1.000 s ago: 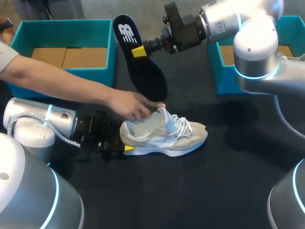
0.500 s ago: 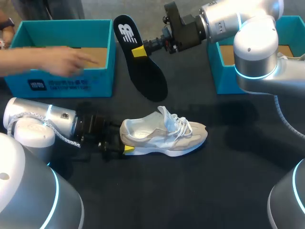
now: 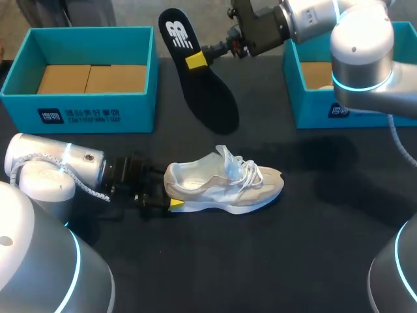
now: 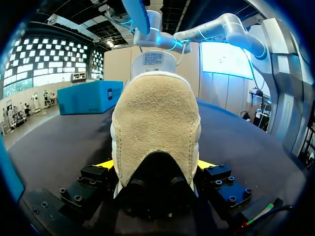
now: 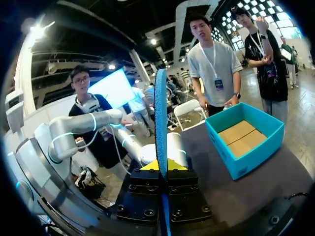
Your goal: Take the shoe out of the shoebox, open the shoe tongue, remove and reinsert the insole, then place the shoe into the shoebox
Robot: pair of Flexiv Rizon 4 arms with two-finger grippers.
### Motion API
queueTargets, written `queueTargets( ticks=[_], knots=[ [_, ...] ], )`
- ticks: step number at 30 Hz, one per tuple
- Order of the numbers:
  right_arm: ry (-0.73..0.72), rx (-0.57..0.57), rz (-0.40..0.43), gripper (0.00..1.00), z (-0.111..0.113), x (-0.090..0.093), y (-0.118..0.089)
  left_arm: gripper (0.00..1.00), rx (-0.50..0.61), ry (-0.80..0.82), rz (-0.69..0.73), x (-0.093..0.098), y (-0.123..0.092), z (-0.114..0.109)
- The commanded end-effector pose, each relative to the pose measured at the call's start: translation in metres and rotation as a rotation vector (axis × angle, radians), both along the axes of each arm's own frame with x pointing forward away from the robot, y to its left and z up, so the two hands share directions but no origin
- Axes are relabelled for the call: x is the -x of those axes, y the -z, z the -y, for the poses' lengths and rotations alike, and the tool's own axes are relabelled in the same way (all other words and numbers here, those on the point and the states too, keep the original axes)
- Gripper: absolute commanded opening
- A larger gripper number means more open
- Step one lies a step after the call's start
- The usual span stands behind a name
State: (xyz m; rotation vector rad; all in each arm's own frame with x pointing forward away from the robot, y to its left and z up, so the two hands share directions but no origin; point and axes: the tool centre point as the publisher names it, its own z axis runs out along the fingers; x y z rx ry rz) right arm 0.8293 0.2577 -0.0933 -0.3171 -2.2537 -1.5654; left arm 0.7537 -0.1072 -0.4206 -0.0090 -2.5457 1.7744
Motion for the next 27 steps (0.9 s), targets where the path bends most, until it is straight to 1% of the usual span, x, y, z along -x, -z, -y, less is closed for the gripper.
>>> queueTargets(
  ticks=[1, 9, 17, 18, 27],
  knots=[
    [0.017, 0.013, -0.008, 0.00, 0.007, 0.012, -0.011, 0.00, 0.000, -0.002, 0.001, 0.001, 0.003, 0.000],
    [0.033, 0.016, -0.049, 0.00, 0.012, 0.026, -0.020, 0.00, 0.000, -0.002, 0.001, 0.001, 0.003, 0.000],
    [0.046, 0.024, -0.061, 0.00, 0.018, 0.044, -0.031, 0.00, 0.000, -0.002, 0.001, 0.001, 0.003, 0.000],
    [0.047, 0.023, -0.042, 0.00, 0.020, 0.046, -0.035, 0.00, 0.000, -0.002, 0.001, 0.001, 0.003, 0.000],
    [0.047, 0.023, -0.042, 0.00, 0.020, 0.046, -0.035, 0.00, 0.000, -0.002, 0.001, 0.001, 0.003, 0.000]
  ],
)
